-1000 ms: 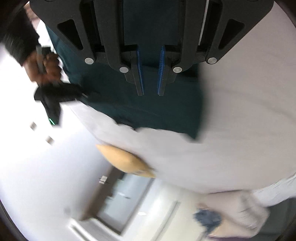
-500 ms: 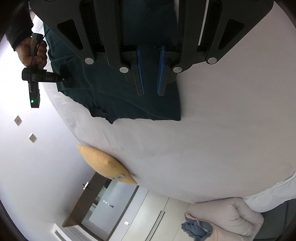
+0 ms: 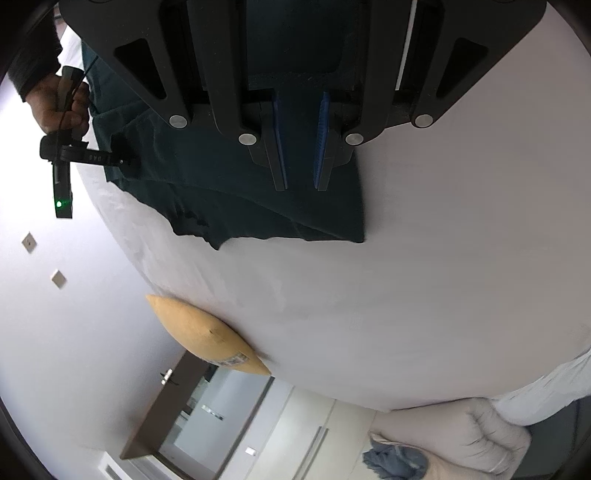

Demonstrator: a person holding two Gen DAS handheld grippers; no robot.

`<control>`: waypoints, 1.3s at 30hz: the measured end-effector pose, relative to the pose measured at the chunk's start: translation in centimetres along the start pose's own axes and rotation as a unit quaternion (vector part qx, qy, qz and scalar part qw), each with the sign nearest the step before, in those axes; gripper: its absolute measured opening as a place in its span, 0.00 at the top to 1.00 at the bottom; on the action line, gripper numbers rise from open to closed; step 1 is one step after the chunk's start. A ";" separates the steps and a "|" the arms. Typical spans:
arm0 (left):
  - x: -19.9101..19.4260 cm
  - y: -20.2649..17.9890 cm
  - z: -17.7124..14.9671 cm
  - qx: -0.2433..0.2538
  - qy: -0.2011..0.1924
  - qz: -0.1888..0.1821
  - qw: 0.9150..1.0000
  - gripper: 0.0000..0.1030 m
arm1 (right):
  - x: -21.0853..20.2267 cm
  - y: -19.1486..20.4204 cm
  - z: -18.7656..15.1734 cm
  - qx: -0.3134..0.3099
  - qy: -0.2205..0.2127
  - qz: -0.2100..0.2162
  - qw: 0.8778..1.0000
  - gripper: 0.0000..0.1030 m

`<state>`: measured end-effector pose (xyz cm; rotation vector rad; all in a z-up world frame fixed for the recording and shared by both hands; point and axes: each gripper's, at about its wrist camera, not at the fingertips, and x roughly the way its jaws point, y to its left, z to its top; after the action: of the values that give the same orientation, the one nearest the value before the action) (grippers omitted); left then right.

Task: Fold small clothes

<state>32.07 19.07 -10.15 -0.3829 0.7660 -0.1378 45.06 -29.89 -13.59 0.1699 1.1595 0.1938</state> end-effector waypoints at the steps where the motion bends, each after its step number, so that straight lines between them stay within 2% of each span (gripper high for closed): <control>1: 0.4 -0.4 0.1 0.009 0.003 0.001 1.000 0.87 | 0.0 0.1 0.0 -0.003 -0.001 -0.001 1.000 0.92; 11: 2.9 -2.2 0.3 0.055 0.040 0.018 0.998 0.87 | -0.7 0.1 -0.7 -0.001 -0.004 -0.003 1.000 0.92; 16: 6.0 -2.1 0.5 0.084 0.062 0.056 0.993 0.87 | -0.1 -0.3 -0.5 0.002 -0.005 -0.005 1.000 0.92; 19: 8.2 -1.2 -0.1 0.086 0.089 0.080 0.989 0.87 | 0.2 -0.4 -0.2 0.007 -0.006 -0.008 1.000 0.92; 23: 8.8 -0.9 -1.2 0.098 0.080 0.088 0.988 0.87 | 0.5 -0.6 -0.4 0.001 -0.014 -0.012 1.000 0.92; 26: 8.7 -1.0 -1.2 0.097 0.087 0.087 0.988 0.87 | 0.0 -1.6 -0.9 0.020 -0.026 0.014 0.999 0.92; 29: 7.3 -1.2 -1.0 0.095 0.093 0.093 0.987 0.87 | -1.2 -2.5 -1.1 0.041 -0.031 0.015 0.999 0.86; 30: 6.3 -1.3 -0.7 0.091 0.078 0.098 0.988 0.87 | -2.0 -2.7 -1.2 0.051 -0.042 -0.006 0.998 0.81; 31: 5.5 -1.4 -0.2 0.090 0.063 0.096 0.989 0.87 | -3.0 -2.9 -1.3 0.058 -0.056 -0.033 0.996 0.71; 32: 5.2 -1.5 0.3 0.088 0.053 0.090 0.991 0.87 | -4.1 -2.9 -1.5 0.069 -0.076 -0.047 0.994 0.69; 33: 5.3 -1.7 0.8 0.087 0.052 0.083 0.991 0.87 | -4.8 -2.8 -1.6 0.078 -0.091 -0.039 0.992 0.69; 36: 7.5 -1.9 1.0 0.103 0.067 0.098 0.988 0.87 | -5.7 -0.2 -1.8 0.056 -0.109 0.059 0.991 0.69; 38: 9.6 -1.0 0.1 0.090 0.104 0.105 0.985 0.87 | -4.8 1.6 -1.8 0.028 -0.095 0.096 0.990 0.67; 39: 9.3 -0.8 -0.4 0.091 0.085 0.101 0.987 0.87 | -3.8 2.4 -1.9 0.016 -0.078 0.108 0.991 0.63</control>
<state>38.46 15.75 -16.19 -0.1204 0.9484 -0.0501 41.74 -28.41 -10.40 0.3327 0.9873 0.3468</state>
